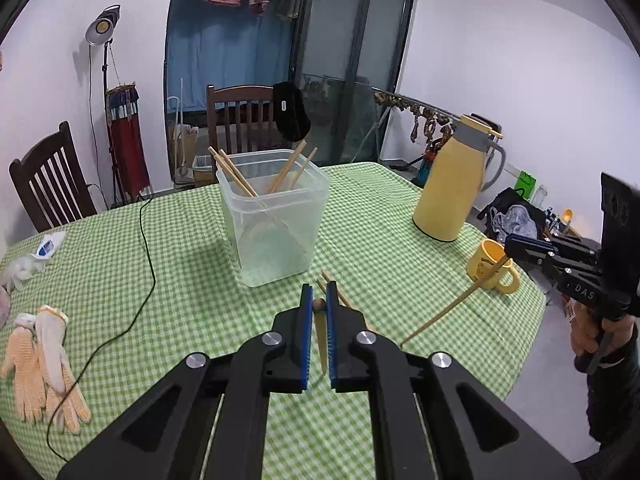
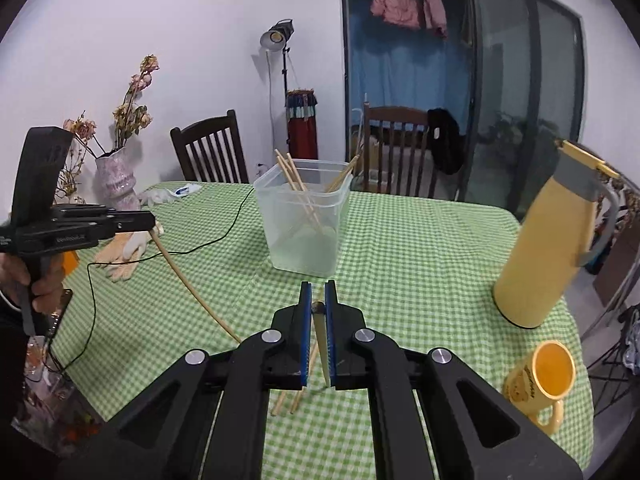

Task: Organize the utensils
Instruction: 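Carry the left tool's chopstick into the container while the right tool lowers its chopstick there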

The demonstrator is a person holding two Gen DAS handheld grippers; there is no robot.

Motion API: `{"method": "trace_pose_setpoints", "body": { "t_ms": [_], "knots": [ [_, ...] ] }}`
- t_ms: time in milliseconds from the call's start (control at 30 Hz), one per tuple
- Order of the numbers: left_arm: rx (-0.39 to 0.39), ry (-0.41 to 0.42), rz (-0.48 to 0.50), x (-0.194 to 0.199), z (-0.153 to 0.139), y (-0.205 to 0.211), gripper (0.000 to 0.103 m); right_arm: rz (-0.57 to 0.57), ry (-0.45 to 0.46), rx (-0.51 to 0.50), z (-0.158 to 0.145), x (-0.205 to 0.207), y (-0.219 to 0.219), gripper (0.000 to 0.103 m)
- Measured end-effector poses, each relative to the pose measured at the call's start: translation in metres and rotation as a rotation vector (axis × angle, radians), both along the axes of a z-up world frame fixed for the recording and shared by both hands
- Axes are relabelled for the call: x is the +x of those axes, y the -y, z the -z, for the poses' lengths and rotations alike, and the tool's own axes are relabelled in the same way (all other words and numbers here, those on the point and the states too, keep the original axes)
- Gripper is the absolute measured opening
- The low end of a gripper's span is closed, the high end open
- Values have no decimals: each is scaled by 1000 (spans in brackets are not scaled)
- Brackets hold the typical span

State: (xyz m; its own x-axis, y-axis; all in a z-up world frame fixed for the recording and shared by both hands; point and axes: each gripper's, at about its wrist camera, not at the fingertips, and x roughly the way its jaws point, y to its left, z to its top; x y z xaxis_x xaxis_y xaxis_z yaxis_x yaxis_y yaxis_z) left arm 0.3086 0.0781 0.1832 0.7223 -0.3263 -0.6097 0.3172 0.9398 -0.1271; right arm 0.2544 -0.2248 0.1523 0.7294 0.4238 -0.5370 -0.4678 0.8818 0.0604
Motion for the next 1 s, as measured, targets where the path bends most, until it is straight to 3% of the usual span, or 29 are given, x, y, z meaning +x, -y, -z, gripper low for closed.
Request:
{"method": "trace_pose_setpoints", "body": {
  "t_ms": [333,467,600,833,1000],
  "knots": [
    [-36,-5,-15,11,0,5,3,-22,52,-68,-2,1,-17,6],
    [-73,27,-20,19,-19,1,3,-16,80,-75,-13,9,-18,6],
    [-108,89,-25,33,-56,-4,3,-23,123,-54,-38,22,-24,6],
    [-247,230,-47,70,-144,-23,3,-15,272,65,-130,57,-36,6],
    [-373,218,-132,125,-160,-48,3,-13,292,222,-165,96,-44,6]
  ]
}}
